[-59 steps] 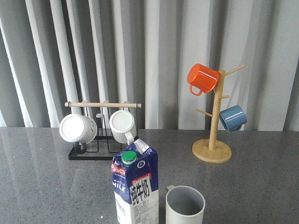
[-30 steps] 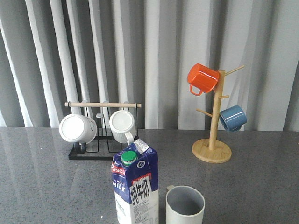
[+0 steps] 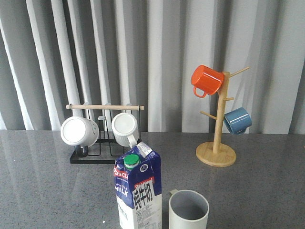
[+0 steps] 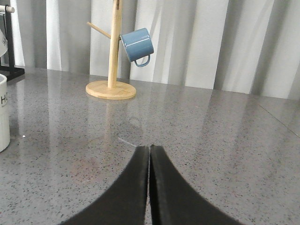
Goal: Place milk next to cup
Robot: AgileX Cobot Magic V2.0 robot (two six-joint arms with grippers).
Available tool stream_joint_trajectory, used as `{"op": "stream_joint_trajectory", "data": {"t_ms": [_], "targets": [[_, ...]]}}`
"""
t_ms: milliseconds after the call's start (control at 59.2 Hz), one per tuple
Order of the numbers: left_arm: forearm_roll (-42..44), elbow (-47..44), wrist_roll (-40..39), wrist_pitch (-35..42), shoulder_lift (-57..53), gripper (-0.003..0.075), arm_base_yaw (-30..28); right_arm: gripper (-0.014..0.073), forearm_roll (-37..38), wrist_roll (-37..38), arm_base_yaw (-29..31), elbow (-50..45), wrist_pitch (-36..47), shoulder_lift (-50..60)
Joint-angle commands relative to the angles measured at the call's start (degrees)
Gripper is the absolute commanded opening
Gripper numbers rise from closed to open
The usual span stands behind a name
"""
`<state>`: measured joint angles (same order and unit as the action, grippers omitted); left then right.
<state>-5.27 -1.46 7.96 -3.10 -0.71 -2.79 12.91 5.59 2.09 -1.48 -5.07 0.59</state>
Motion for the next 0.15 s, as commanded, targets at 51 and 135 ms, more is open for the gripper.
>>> {"op": "stream_joint_trajectory", "data": {"t_ms": [51,135], "targets": [[-0.5,0.9,-0.1,4.4,-0.6,-0.0006,0.0,-0.0006,0.5,-0.5,0.4,-0.5,4.0,0.7],[-0.5,0.9,-0.1,4.4,-0.6,-0.0006,0.0,-0.0006,0.5,-0.5,0.4,-0.5,4.0,0.7]]}}
